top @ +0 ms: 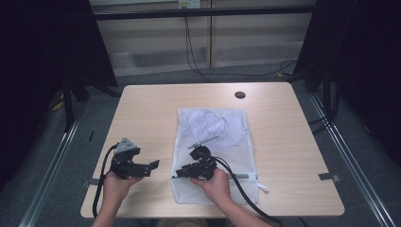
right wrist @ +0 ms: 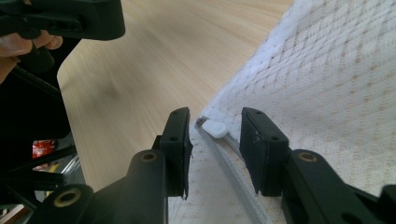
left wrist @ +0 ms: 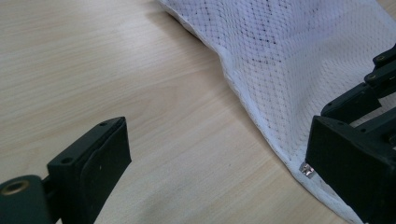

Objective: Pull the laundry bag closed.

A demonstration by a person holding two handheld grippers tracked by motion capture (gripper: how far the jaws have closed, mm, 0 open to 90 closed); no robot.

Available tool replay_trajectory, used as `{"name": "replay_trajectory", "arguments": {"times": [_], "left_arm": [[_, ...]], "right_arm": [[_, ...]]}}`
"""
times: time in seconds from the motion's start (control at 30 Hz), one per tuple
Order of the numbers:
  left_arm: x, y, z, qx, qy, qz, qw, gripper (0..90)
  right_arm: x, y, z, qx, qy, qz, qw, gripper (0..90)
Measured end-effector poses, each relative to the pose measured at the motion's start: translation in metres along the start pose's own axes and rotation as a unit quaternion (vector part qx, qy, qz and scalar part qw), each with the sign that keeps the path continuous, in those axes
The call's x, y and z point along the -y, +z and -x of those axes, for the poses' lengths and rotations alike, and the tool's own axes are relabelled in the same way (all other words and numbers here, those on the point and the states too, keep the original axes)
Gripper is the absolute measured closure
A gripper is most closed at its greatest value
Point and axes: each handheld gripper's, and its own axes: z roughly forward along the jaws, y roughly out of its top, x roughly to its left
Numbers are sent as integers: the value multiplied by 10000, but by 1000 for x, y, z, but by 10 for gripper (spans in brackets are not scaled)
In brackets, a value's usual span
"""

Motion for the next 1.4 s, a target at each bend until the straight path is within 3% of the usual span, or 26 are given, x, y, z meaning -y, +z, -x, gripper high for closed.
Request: {"name": "replay_trajectory", "arguments": {"times": [0.4, 0.67, 1.4], "left_arm": [[0, 1, 0, 37, 10, -5, 10000, 65], [0, 0, -1, 24, -13, 6, 10000, 65], [0, 0, -1, 4, 0, -20, 10000, 65]], "right_arm": [[-2, 12, -1, -121, 163, -116, 9997, 636], [-2, 16, -3, -211, 148, -174, 9995, 677], [-5, 29, -1, -192, 282, -356, 9988, 794]]}}
